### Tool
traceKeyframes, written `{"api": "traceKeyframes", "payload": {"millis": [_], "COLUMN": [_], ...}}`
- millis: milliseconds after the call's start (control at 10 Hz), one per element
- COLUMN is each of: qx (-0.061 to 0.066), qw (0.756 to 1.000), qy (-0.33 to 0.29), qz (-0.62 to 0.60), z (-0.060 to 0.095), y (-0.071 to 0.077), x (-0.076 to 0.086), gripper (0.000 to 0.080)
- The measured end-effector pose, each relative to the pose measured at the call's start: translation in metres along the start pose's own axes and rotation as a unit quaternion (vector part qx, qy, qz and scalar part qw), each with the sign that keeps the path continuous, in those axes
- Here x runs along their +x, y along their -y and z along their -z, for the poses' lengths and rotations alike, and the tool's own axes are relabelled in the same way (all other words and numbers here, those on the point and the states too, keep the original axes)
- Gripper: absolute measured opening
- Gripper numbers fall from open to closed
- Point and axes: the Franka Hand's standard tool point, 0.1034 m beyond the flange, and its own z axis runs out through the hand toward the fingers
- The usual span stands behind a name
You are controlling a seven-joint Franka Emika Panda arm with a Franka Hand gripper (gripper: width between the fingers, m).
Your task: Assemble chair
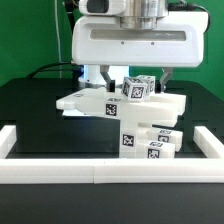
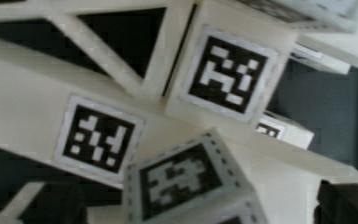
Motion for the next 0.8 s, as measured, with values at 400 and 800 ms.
{"api": "traceKeyframes", "payload": {"millis": [400, 800], "qx": [-0.004, -0.004], "qw": [0.998, 0.998], "qy": [0.001, 0.001], "qz": [0.058, 0.057], "z": [-0.0001, -0.0001], "y": [-0.003, -0.0036], "x": [-0.0003, -0.0003], "gripper": [0.0517, 0.0271]}}
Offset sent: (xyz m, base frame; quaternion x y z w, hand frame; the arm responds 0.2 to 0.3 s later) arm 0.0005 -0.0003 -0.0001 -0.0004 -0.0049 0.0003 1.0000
